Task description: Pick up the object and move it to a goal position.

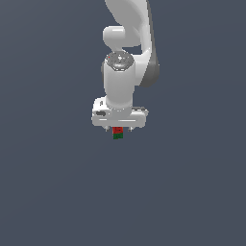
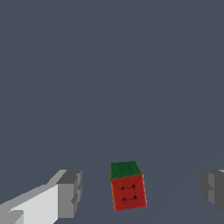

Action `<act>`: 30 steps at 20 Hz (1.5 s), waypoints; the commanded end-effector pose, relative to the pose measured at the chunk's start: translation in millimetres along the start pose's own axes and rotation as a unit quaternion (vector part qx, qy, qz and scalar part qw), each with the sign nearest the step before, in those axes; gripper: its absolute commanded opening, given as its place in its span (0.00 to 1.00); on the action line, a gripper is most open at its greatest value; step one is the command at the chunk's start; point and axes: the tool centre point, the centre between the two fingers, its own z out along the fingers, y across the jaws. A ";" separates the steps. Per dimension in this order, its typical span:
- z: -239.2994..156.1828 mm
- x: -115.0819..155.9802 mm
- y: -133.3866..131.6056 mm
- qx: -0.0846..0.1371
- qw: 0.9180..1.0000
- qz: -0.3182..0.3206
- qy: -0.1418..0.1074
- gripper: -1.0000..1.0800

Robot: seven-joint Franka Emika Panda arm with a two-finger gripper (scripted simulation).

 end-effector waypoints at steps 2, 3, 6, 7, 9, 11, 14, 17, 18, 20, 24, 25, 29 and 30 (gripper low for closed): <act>-0.1 -0.2 0.4 0.000 1.000 0.000 0.000 0.96; 0.1 -0.4 0.6 0.000 1.000 -0.001 0.000 0.96; -0.1 -2.6 4.0 0.002 1.000 -0.004 -0.003 0.96; -0.5 -3.4 5.5 0.002 1.000 -0.005 -0.003 0.96; -1.6 -4.1 7.5 0.003 1.000 -0.007 -0.005 0.96; -3.1 -3.9 8.2 0.003 1.000 -0.007 -0.005 0.96; -2.2 -4.0 7.8 0.003 1.000 -0.007 -0.005 0.96; 2.2 -6.7 7.9 0.004 1.000 -0.009 -0.005 0.96; 4.5 -8.2 8.0 0.004 1.000 -0.010 -0.005 0.96; 10.4 -12.1 8.1 0.005 1.000 -0.013 -0.005 0.96; 27.0 -23.8 8.3 0.008 1.000 -0.020 -0.005 0.96; 32.1 -27.6 8.4 0.009 1.000 -0.023 -0.005 0.96; 55.5 -47.1 8.8 0.012 0.999 -0.034 -0.004 0.96; 61.2 -52.4 8.9 0.013 0.999 -0.037 -0.004 0.96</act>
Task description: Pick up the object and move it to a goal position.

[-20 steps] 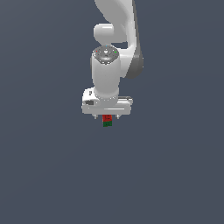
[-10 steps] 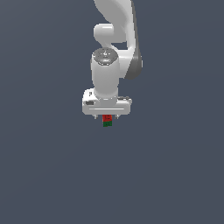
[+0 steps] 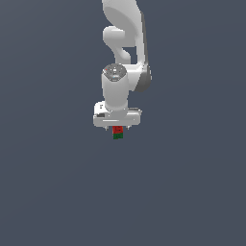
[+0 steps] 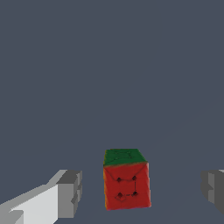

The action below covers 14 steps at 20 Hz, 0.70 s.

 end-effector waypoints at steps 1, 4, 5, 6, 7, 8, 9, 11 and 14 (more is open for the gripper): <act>14.2 -12.9 -0.2 0.002 1.000 -0.007 0.000 0.96; 27.1 -25.8 -0.5 0.004 1.000 -0.013 0.000 0.96; 30.5 -29.5 -0.6 0.004 1.000 -0.015 0.001 0.96; 33.6 -32.8 -0.7 0.004 1.000 -0.016 0.001 0.96; 36.2 -35.8 -0.8 0.005 1.000 -0.018 0.001 0.96; 38.5 -38.3 -0.8 0.005 1.000 -0.019 0.001 0.96; 40.4 -40.5 -0.9 0.005 1.000 -0.020 0.001 0.96; 43.2 -43.8 -1.0 0.006 1.000 -0.021 0.001 0.96; 44.7 -45.6 -1.0 0.006 1.000 -0.022 0.001 0.96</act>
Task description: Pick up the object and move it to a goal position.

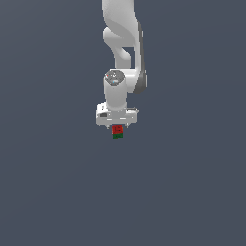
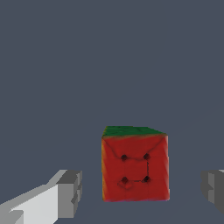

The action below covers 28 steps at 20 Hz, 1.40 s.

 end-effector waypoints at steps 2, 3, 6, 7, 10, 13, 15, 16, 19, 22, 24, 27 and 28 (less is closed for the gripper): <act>0.3 -0.1 0.0 0.000 1.000 0.000 0.000 0.96; 1.3 -0.1 0.0 0.000 1.000 0.000 0.000 0.96; 7.6 -0.5 0.0 0.000 1.000 0.000 0.000 0.96; 10.9 -0.7 0.1 0.000 1.000 0.000 0.000 0.96; 24.0 -1.4 -0.2 0.000 1.000 0.000 0.000 0.96; 38.2 -1.9 0.0 0.000 1.000 0.000 0.000 0.96; 44.5 -1.9 -0.2 0.000 1.000 -0.001 0.000 0.96; 46.9 -1.8 -0.2 0.000 1.000 -0.001 0.000 0.96; 50.7 -1.5 -0.1 0.000 1.000 -0.001 0.000 0.96; 51.0 -1.5 -0.1 0.000 1.000 -0.001 0.000 0.00; 51.0 -1.5 -0.1 0.000 1.000 -0.001 0.000 0.00; 51.0 -1.5 -0.1 0.000 1.000 -0.001 0.000 0.00; 51.0 -1.5 -0.1 0.000 1.000 -0.001 0.000 0.00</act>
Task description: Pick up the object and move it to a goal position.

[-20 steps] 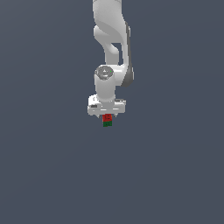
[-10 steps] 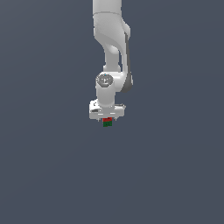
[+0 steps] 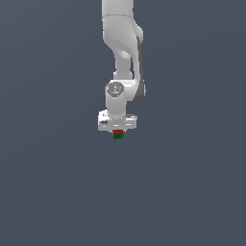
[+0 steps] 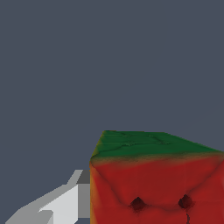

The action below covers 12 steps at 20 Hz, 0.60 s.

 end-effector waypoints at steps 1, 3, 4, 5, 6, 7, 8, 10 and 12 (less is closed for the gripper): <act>0.8 0.4 -0.2 0.000 1.000 0.000 0.000 0.00; 0.0 0.0 -0.1 0.000 1.000 0.000 0.000 0.00; -0.3 0.1 0.0 0.000 1.000 0.000 0.000 0.00; -1.1 0.3 0.5 0.000 1.000 0.000 0.000 0.00; -2.4 0.6 1.2 0.000 1.000 0.000 0.000 0.00; -4.2 1.1 2.1 0.000 1.000 0.000 0.000 0.00; -6.5 1.7 3.4 0.000 1.000 0.000 0.000 0.00; -12.7 3.4 6.7 0.000 1.000 0.000 0.000 0.00; -20.9 5.5 11.0 0.000 1.000 0.000 0.000 0.00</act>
